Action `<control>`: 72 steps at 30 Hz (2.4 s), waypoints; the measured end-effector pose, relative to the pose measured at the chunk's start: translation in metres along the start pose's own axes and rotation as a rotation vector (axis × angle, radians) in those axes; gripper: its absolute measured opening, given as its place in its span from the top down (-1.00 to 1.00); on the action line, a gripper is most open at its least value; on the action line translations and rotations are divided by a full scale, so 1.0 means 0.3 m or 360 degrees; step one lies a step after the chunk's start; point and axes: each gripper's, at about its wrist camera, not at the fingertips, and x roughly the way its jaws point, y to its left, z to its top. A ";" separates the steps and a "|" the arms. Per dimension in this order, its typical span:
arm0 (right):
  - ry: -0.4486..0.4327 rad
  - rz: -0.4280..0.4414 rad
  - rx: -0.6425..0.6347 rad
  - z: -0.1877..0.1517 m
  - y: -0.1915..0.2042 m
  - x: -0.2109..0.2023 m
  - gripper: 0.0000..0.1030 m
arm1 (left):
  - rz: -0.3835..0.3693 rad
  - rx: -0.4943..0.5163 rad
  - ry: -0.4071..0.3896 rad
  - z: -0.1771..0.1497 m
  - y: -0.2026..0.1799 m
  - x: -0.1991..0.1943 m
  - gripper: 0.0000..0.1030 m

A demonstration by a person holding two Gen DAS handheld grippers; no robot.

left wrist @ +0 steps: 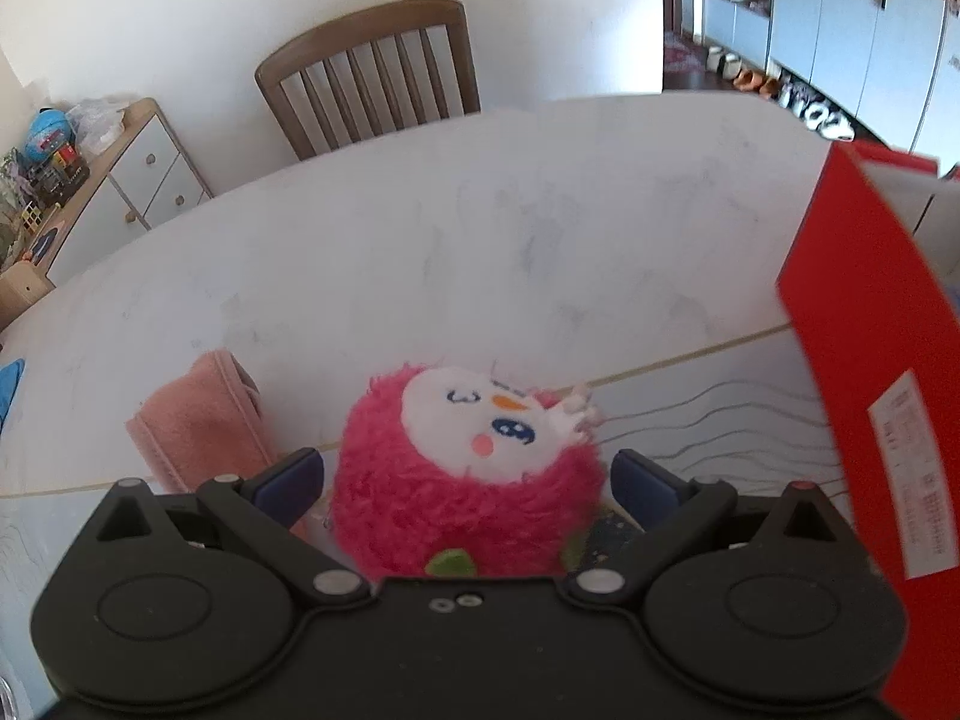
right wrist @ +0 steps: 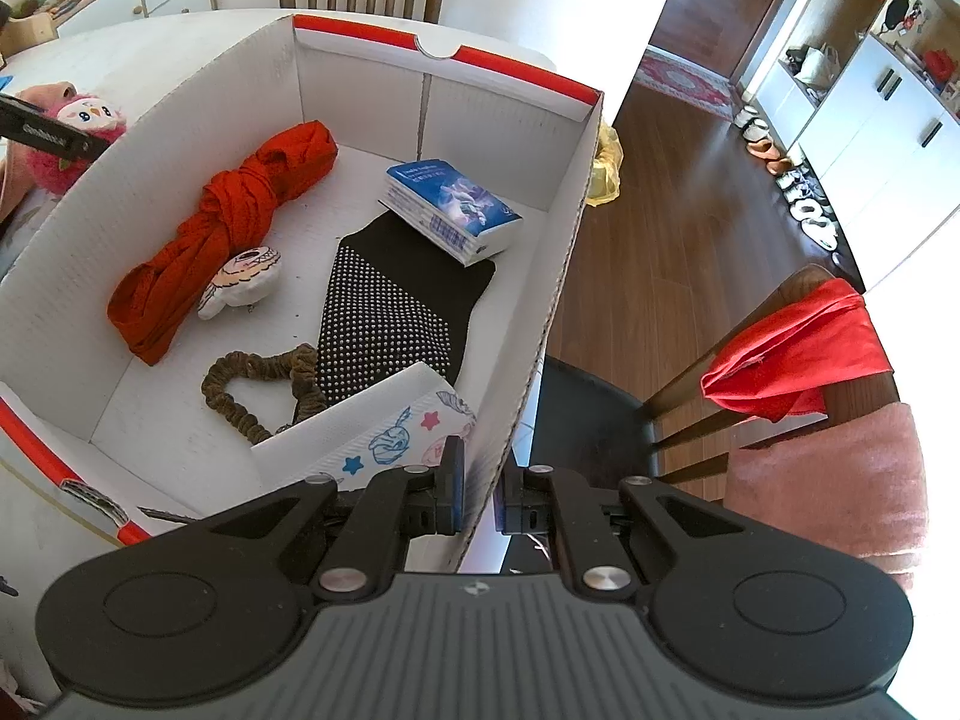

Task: Organize objects
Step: 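Return the left gripper to the pile and grasp the pink plush toy, then carry the pink plush toy into the box and release it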

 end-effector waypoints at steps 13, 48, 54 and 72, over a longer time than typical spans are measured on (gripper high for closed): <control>0.0009 -0.0008 0.0004 0.000 0.001 0.002 0.82 | 0.0004 -0.0004 0.0006 -0.023 -0.005 0.029 -0.74; -0.0017 0.0012 0.0001 -0.001 0.000 -0.008 0.82 | -0.0432 0.0202 -0.0354 -0.012 -0.225 -0.506 -0.57; -0.0021 0.0020 0.0006 -0.001 -0.002 -0.009 0.82 | -0.0526 0.0293 -0.0378 -0.008 -0.316 -0.536 -0.57; -0.0029 0.0057 0.0052 -0.005 -0.020 -0.009 0.82 | -0.0652 0.0634 -0.0345 0.021 -0.609 -0.464 -0.57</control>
